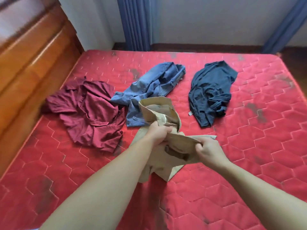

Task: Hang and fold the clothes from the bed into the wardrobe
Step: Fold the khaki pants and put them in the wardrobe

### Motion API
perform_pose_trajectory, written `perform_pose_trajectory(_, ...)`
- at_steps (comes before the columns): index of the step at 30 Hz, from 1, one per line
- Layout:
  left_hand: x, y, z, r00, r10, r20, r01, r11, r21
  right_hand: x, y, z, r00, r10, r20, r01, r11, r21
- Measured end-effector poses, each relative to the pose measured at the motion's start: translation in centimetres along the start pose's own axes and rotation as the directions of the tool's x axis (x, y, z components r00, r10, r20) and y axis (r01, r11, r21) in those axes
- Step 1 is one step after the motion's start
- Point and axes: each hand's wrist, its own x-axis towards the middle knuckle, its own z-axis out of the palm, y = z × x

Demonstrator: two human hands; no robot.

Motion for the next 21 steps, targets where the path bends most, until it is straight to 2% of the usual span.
perform_pose_trajectory(2,-4.1,1.2,0.3,0.996,0.033,0.08,-0.034,0.999,0.015,-0.9,-1.2,-3.9,0.995,-0.066,-0.074,0.064,0.998,-0.03)
perform_pose_trajectory(5,-9.2,3.3,0.7,0.966,0.117,0.232,-0.132,0.99,0.054,-4.3,-3.4,-8.6,0.99,-0.127,-0.066,0.12,0.988,-0.1)
perform_pose_trajectory(8,-13.8,5.3,0.3,0.919,0.213,0.332,-0.23,0.973,0.013,-9.1,-5.0,-11.3,0.983,-0.159,-0.097,0.152,0.986,-0.07)
perform_pose_trajectory(10,-16.6,5.7,-0.1,0.888,0.276,0.368,-0.292,0.956,-0.013,-12.7,-5.9,-11.9,0.977,-0.123,-0.177,0.113,0.992,-0.064)
perform_pose_trajectory(12,-19.3,5.5,0.0,0.861,0.319,0.395,-0.336,0.941,-0.028,-15.9,-6.7,-12.3,0.966,-0.025,-0.259,0.015,0.999,-0.041)
perform_pose_trajectory(15,-23.3,5.0,0.5,0.811,0.355,0.464,-0.41,0.912,0.018,-19.8,-7.5,-13.7,0.971,0.027,-0.236,-0.007,0.996,0.084)
perform_pose_trajectory(19,-28.7,6.1,0.8,0.714,0.359,0.601,-0.546,0.824,0.155,-24.9,-8.0,-16.4,0.974,-0.145,-0.175,0.16,0.984,0.075)
perform_pose_trajectory(21,-31.2,6.8,1.3,0.697,0.343,0.63,-0.578,0.789,0.21,-26.9,-8.1,-17.5,0.963,-0.224,-0.151,0.238,0.968,0.079)
